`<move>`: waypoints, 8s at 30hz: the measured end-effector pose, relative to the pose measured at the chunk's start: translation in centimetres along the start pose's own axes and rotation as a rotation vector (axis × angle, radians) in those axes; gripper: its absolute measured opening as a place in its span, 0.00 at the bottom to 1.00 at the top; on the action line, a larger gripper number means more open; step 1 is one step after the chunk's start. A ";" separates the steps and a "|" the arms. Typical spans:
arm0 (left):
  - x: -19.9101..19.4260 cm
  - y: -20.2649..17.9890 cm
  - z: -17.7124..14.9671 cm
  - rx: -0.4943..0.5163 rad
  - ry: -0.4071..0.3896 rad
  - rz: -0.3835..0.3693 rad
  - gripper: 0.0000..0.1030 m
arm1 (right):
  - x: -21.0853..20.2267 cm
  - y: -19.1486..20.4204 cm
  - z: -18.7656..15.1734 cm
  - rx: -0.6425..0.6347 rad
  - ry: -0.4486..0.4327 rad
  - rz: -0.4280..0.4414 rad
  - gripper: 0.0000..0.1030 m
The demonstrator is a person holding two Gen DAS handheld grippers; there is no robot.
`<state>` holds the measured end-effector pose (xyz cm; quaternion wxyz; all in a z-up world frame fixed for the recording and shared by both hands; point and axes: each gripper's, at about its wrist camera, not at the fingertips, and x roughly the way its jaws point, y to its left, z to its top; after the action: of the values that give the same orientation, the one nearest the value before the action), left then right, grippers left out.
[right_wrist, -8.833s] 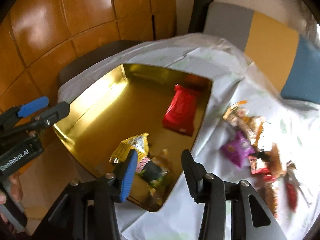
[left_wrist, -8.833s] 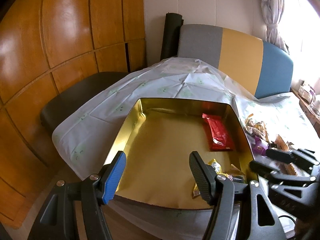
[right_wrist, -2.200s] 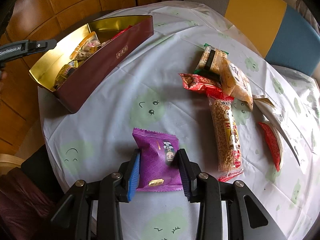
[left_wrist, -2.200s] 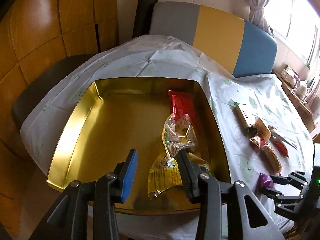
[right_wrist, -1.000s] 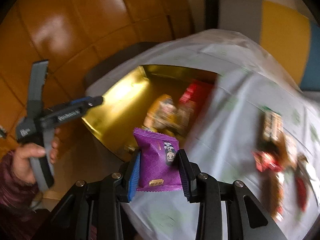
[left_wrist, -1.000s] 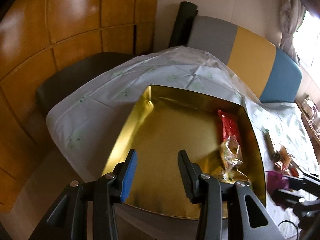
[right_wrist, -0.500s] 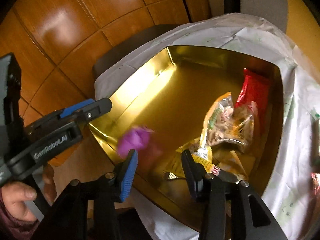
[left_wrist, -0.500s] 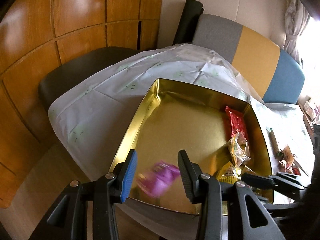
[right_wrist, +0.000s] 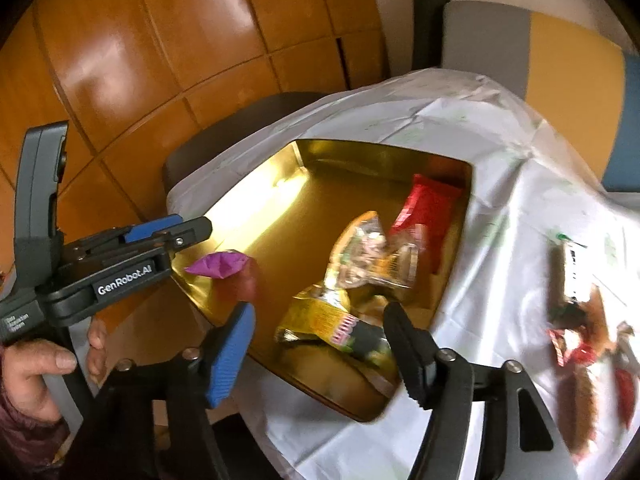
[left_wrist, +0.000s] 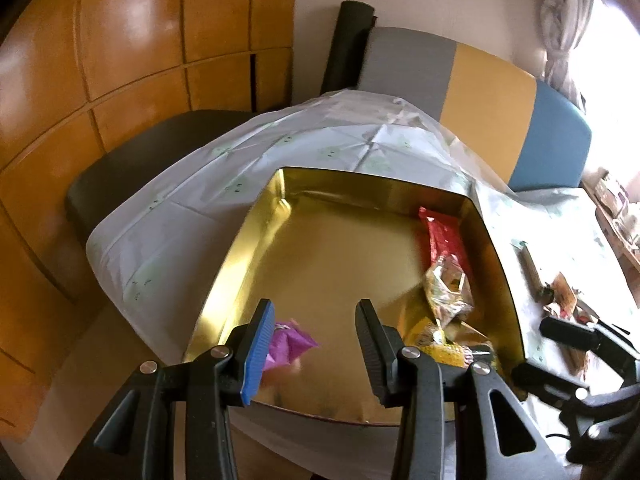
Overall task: Organize snacks
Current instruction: 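Carry the purple packet to the gold tray and drop it with the right tool, then move both tools away from the tray toward the snack pile, then grasp the small red candy wrapper with the left tool, then hold the red wrapper in the left tool while the right grasps the brown cake packet, then release the red wrapper into the tray with the left tool while the right holds the cake packet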
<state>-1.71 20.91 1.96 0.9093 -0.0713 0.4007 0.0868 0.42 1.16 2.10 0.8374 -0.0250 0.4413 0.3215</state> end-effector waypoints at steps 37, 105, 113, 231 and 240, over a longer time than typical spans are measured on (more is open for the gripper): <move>-0.6 -8.6 -2.0 0.231 0.061 -0.110 0.42 | -12.1 -24.2 -8.6 0.344 -0.004 -0.531 0.84; 6.7 -27.4 -9.0 0.633 0.105 -0.407 0.25 | -18.1 -31.2 -11.2 0.843 -0.181 -0.548 0.90; 6.3 -27.3 -9.9 0.671 0.020 -0.386 0.25 | -18.0 -32.0 -11.8 0.888 -0.176 -0.546 0.90; 15.7 -6.7 8.9 -0.072 0.217 -0.260 0.31 | -8.1 -24.8 -13.3 0.353 0.384 -0.505 0.61; 9.2 -6.8 7.5 0.015 0.076 -0.149 0.32 | -7.9 -24.7 -13.4 0.337 0.385 -0.511 0.61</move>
<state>11.18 16.74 0.54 0.8978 -0.0974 0.4292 0.0133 1.40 -26.80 -6.05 0.7848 -0.0563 0.6170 0.0138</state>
